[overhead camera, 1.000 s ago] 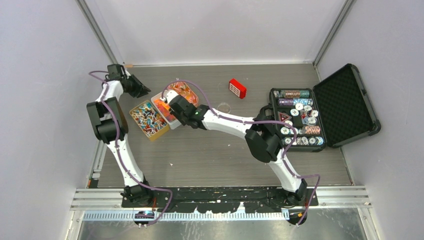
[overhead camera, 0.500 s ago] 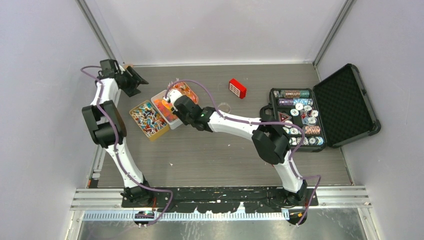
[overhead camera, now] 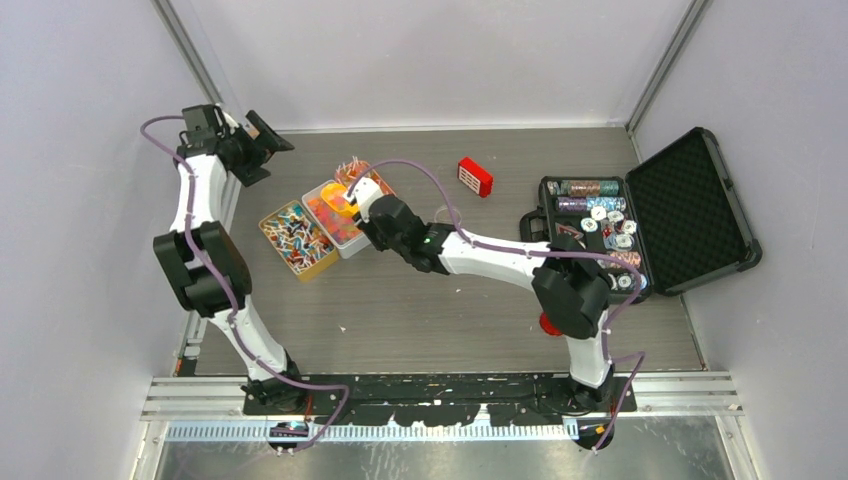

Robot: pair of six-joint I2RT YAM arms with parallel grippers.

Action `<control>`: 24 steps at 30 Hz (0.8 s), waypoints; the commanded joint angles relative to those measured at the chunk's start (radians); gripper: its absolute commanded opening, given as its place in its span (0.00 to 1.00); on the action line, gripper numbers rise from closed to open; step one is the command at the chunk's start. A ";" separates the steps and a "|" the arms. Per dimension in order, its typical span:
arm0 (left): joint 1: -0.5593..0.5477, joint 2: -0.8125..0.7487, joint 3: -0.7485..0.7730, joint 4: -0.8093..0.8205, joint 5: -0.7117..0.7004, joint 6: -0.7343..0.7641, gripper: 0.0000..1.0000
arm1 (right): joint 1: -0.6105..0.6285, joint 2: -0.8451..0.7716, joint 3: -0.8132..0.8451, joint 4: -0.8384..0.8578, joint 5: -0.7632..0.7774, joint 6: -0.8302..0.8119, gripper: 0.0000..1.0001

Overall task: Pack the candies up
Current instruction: Scoop the fake candies from the storage box, then place the fake candies in the packing bottle.

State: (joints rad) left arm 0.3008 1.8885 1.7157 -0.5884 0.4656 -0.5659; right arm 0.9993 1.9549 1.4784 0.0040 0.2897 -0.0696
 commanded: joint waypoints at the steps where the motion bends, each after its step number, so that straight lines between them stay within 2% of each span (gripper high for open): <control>1: -0.011 -0.140 -0.037 -0.015 0.027 0.028 1.00 | -0.001 -0.149 -0.082 0.190 0.014 0.016 0.00; 8: -0.033 -0.319 -0.132 -0.007 0.050 0.028 1.00 | -0.001 -0.310 -0.218 0.247 0.054 -0.028 0.00; 17: -0.068 -0.579 -0.376 0.072 0.018 0.014 1.00 | -0.001 -0.494 -0.319 0.249 0.104 -0.047 0.00; 20: -0.118 -0.660 -0.470 0.118 0.012 0.012 1.00 | -0.002 -0.553 -0.336 0.205 0.137 -0.047 0.00; 24: -0.212 -0.734 -0.531 0.072 -0.024 0.076 1.00 | -0.001 -0.645 -0.375 0.125 0.194 -0.055 0.00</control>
State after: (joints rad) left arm 0.1623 1.2270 1.2228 -0.5369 0.4644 -0.5507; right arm 0.9993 1.4181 1.1255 0.1410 0.3992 -0.1123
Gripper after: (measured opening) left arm 0.996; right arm 0.334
